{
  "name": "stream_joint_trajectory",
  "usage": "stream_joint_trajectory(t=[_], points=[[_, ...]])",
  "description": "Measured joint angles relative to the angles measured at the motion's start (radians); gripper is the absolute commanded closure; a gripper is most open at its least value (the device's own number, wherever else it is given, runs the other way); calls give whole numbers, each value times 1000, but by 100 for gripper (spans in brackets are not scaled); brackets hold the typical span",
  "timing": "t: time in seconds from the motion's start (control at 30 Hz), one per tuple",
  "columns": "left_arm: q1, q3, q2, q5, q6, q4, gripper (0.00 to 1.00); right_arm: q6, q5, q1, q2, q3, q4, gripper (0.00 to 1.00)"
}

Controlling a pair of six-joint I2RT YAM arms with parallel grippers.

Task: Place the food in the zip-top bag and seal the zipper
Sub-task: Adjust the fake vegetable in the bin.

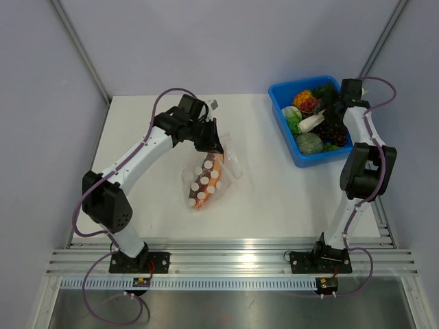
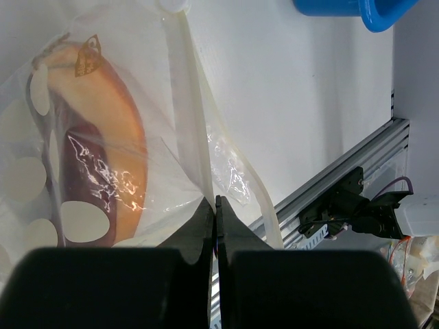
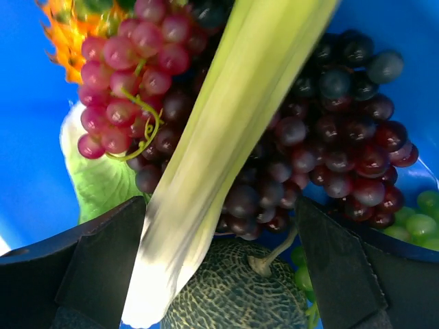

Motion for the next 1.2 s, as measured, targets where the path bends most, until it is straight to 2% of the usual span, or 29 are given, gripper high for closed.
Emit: stream_joint_trajectory(t=[0.23,0.4,0.5,0.53,0.6,0.67,0.77,0.87,0.9,0.97,1.0,1.2], points=[[-6,0,0,7,-5,10,100,41,-100,-89,-22,-14,56,11],[-7,1,0,9,-4,8,100,50,-137,-90,13,73,38,22],[-7,4,0,9,-4,7,100,53,-159,-90,68,172,34,61],[-7,5,0,9,-4,8,100,56,-161,-90,79,189,33,80],[-7,5,0,9,-4,8,100,74,-169,-90,82,178,46,83],[-7,5,0,9,-4,8,100,93,-177,-90,65,127,76,68],[-9,10,0,9,-4,7,100,113,-179,-90,34,47,87,27],[-14,16,0,9,-4,8,100,114,-176,-90,20,20,85,16],[-17,16,0,9,-4,8,100,115,-175,-90,17,18,84,9],[-23,16,0,9,-4,8,100,112,-164,-90,11,18,83,6],[-25,16,0,9,-4,8,100,111,-159,-90,8,18,82,1],[-30,16,0,9,-4,9,100,108,-158,-91,25,87,40,0]])
